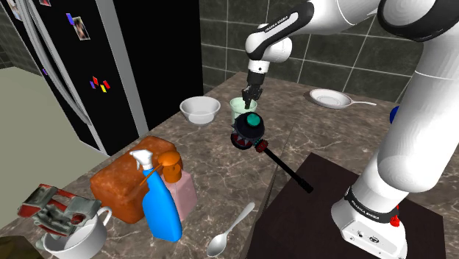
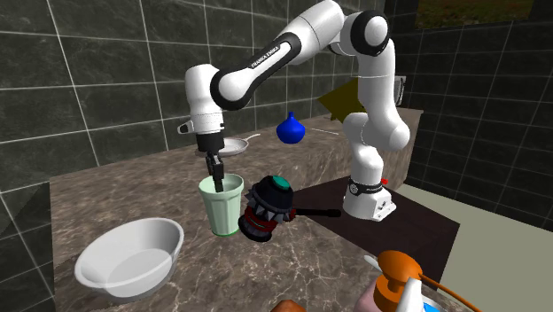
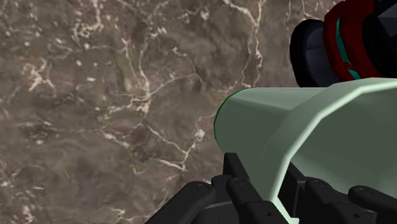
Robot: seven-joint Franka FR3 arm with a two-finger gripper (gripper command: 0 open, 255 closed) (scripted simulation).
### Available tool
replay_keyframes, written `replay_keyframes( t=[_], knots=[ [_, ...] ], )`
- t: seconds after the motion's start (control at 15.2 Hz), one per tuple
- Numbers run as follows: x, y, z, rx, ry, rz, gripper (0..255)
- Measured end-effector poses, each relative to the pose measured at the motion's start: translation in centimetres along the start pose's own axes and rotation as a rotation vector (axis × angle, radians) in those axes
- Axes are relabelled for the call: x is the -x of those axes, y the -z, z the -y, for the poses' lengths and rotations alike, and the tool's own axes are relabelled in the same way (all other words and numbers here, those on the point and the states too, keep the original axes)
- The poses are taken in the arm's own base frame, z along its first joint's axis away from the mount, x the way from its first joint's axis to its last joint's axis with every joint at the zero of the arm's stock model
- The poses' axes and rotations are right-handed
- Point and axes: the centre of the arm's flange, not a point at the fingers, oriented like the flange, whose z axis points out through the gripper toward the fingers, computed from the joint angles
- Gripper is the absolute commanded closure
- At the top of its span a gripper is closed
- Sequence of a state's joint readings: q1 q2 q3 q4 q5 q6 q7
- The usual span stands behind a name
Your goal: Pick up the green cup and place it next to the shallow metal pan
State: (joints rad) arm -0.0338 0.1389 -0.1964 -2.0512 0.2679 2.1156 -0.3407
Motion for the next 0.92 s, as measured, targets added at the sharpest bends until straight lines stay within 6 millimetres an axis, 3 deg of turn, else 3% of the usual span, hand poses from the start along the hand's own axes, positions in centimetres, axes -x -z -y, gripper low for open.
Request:
replay_keyframes(
  t=[0.33, 0.92],
  knots=[
    [0.0, 0.2, 0.0, 0.0, 0.0, 0.0, 255],
    [0.2, 4.6, 1.0, 0.0, 0.0, 0.0, 255]
  ],
)
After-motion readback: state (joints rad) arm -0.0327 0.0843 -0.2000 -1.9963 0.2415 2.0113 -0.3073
